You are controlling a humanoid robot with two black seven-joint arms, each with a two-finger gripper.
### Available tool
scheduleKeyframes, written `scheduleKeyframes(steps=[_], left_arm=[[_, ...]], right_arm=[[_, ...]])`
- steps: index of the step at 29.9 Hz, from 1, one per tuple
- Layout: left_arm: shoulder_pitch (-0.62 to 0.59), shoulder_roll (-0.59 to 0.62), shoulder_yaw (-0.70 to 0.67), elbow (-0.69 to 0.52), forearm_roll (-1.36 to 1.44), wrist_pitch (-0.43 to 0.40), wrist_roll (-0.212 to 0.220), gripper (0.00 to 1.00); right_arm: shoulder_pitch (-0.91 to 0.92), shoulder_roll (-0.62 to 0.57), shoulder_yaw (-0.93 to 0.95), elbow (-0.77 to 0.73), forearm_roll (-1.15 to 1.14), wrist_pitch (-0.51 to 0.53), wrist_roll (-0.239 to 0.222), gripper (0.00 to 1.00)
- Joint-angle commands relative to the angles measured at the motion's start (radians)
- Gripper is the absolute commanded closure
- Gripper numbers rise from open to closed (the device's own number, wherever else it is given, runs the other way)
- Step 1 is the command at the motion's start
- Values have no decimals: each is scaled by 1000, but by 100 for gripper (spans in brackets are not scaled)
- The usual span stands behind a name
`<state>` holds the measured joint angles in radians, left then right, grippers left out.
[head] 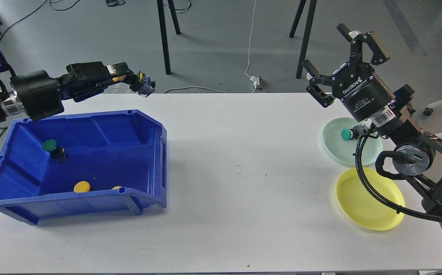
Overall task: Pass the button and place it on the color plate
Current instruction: 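Lift the yellow button out of the bin toward the right gripper, then grasp the yellow button with the right gripper and release the left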
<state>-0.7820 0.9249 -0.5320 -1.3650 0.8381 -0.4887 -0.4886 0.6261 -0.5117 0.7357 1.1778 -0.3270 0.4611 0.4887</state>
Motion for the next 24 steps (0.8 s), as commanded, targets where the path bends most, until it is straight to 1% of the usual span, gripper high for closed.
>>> scheduleKeyframes(steps=[1,3,6,10,12,14,19,24], left_arm=[[-28,-174,-11,10,-141,0,0,69],[-57,-268,0,36,-184,0,0,69],[-74,-386,4,85,-197,0,0,69],[-63,-555,13,249,-191,0,0,68],[-65,-606,33,323,-186,0,0,68],[-65,-635,35,366,-194,0,0,68],[-65,-644,38,372,-192,0,0,68],[-63,-644,38,371,-192,0,0,68]], right_arm=[[3,-11,-4,5,-12,-21,0,2],[0,-30,-7,6,-17,-19,0,2],[-2,-97,-19,6,-29,-19,0,2],[-2,-137,-15,11,-29,-16,0,2],[-2,-152,-18,22,-27,-7,0,2],[-2,-157,-24,36,-29,28,0,2],[-2,-137,-53,39,-29,28,0,2],[14,-51,-76,36,-30,28,0,2]])
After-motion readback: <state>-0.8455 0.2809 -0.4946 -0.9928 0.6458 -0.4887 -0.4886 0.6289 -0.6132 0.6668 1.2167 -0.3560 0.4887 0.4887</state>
